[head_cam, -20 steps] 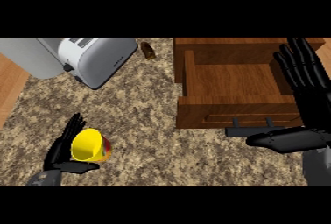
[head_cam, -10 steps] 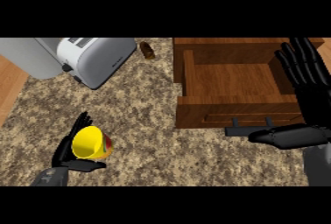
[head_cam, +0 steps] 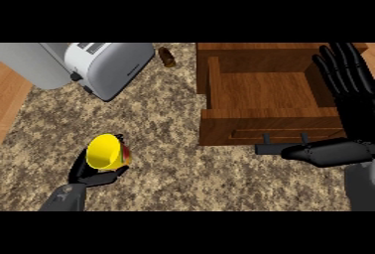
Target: Pick up the cup, place it into the drawer and close the drawer
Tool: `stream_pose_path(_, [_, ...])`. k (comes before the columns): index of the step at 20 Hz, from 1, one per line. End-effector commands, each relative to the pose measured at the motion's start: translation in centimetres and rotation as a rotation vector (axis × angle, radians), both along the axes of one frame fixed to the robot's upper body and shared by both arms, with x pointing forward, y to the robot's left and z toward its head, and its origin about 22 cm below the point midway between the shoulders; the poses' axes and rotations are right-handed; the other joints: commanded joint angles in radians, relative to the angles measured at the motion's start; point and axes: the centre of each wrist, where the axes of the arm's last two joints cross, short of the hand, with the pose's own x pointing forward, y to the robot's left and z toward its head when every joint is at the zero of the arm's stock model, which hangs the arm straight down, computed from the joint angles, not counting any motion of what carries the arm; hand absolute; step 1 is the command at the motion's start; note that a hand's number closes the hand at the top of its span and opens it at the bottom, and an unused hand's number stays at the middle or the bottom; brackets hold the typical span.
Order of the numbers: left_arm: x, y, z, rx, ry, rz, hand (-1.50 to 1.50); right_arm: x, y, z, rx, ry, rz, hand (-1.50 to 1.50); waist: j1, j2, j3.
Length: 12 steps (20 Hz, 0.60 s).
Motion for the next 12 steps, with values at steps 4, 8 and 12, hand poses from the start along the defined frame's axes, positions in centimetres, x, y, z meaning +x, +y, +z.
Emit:
stream_pose_path(4, [0.4,-0.5,0.4,0.070,-0.316,0.093,1.50,0.3,-1.6,0.7,-0.001,-0.008,-0.009,-1.50,-0.001,0.000,0.001])
stream_pose_path(8, [1.3,-2.1,0.6,-0.040,-0.377,0.130,1.50,0.7,-1.9,0.7,-0.013,0.000,-0.006,-1.50,0.002,0.000,0.001])
stream_pose_path(12, [3.9,-1.8,2.7,-0.139,-0.429,0.144,1.50,0.0,-1.1,0.1,0.004,0.002,-0.003,-1.50,0.003,-0.003,0.001])
